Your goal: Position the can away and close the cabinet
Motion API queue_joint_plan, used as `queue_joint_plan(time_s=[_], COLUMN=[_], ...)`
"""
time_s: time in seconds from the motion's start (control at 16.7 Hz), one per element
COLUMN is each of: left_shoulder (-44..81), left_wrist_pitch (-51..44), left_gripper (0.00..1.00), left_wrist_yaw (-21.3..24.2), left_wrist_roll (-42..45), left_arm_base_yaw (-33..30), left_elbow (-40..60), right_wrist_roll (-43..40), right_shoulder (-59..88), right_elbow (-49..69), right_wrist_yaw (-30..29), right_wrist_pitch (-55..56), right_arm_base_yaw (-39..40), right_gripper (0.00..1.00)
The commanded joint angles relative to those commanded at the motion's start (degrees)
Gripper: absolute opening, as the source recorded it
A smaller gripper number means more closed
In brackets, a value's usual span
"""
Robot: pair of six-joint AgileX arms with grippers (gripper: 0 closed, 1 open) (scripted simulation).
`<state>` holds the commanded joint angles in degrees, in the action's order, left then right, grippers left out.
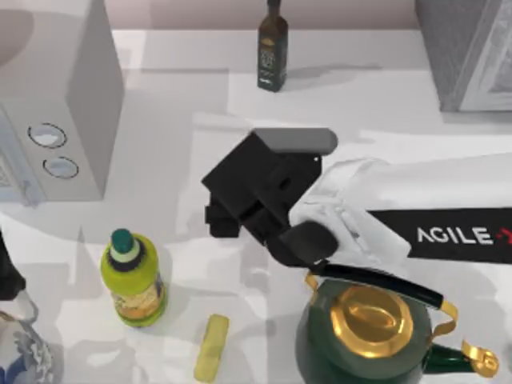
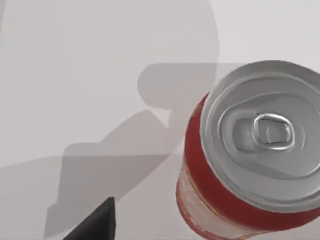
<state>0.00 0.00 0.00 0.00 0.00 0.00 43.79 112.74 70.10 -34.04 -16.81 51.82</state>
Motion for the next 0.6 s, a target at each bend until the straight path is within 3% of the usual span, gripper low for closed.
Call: queue_joint_plan(time_s=[0.6], left_shoulder=[0.00], left_wrist_pitch=[0.00], left_gripper=[1.00], left_wrist_yaw=[0.00], left_wrist_roll=[0.00], left_arm_base_yaw=[0.00], left_elbow=[0.00], right_wrist_roll=[-2.08], right_shoulder=[6.45], right_elbow=[5.40], right_wrist_yaw=[1.01], right_wrist_pitch=[2.48], right_arm_base_yaw=[-2.13], right_gripper=[1.00])
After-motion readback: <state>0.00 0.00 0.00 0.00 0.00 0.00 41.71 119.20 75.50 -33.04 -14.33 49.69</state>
